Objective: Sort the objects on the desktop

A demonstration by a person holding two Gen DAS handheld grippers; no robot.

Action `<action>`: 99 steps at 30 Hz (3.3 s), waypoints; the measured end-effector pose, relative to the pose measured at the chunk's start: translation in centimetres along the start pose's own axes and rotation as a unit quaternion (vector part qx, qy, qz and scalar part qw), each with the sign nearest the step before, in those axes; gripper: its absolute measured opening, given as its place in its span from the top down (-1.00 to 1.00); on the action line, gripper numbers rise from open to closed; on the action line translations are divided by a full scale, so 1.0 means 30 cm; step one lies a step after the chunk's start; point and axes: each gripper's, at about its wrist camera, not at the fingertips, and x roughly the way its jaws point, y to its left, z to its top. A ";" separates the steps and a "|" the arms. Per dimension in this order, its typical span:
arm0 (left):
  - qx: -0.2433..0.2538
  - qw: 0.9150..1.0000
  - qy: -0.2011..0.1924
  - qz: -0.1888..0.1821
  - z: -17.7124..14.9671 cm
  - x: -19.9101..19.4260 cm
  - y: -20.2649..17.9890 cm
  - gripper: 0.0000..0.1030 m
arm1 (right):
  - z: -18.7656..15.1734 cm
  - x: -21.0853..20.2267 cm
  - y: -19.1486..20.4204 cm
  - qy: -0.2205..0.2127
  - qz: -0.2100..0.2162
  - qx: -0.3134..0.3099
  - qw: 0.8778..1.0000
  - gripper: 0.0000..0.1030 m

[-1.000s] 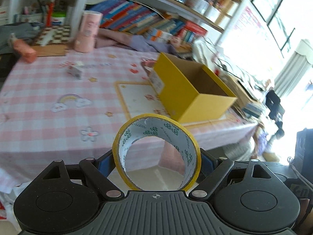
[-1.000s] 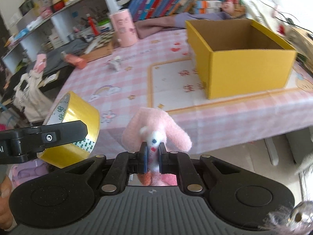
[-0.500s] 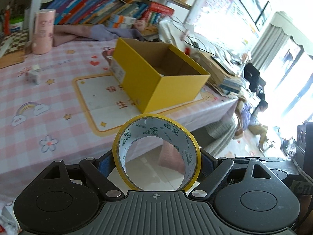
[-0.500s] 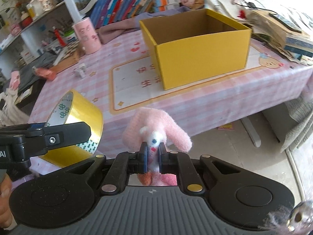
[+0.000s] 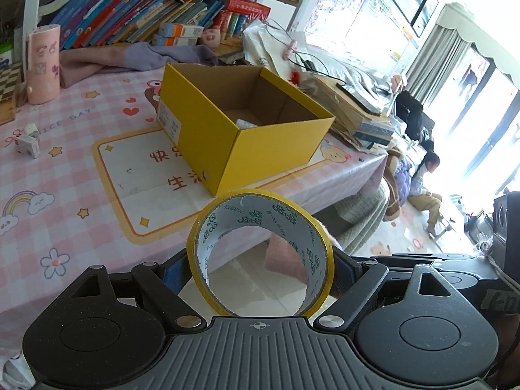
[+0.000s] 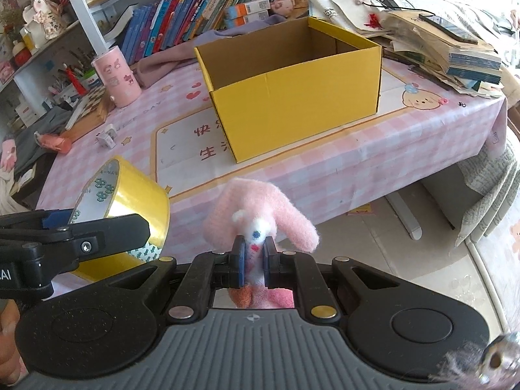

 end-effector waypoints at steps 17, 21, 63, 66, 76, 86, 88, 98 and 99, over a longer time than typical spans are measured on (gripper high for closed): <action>0.017 1.000 0.018 -0.018 0.076 0.160 -0.112 -0.70 | 0.076 0.031 -0.174 0.001 -0.010 0.025 1.000 0.82; 0.025 0.999 0.015 -0.018 0.102 0.203 -0.161 -0.70 | 0.100 0.035 -0.237 -0.001 -0.013 0.029 1.000 0.82; 0.021 0.969 -0.060 0.240 0.601 0.635 -0.154 -0.71 | 0.864 0.564 -0.421 0.000 0.111 -0.180 0.977 0.81; 0.007 0.968 -0.042 0.246 0.612 0.670 -0.116 -0.72 | 0.887 0.610 -0.413 0.020 0.115 -0.185 0.976 0.81; -0.016 0.967 -0.090 0.238 0.591 0.607 -0.121 -0.77 | 0.914 0.606 -0.399 0.008 0.129 -0.186 0.974 0.47; -0.025 0.962 -0.149 0.228 0.538 0.493 -0.213 -0.82 | 0.865 0.480 -0.416 -0.038 0.130 -0.188 0.973 0.19; -0.023 0.959 -0.159 0.232 0.511 0.464 -0.237 -0.83 | 0.838 0.448 -0.417 -0.048 0.129 -0.190 0.972 0.16; -0.068 0.940 -0.163 0.293 0.346 0.380 -0.298 -0.92 | 0.682 0.303 -0.446 -0.111 0.103 -0.201 0.968 -0.01; -0.079 0.937 -0.161 0.298 0.331 0.378 -0.299 -0.92 | 0.669 0.297 -0.450 -0.112 0.102 -0.200 0.968 -0.01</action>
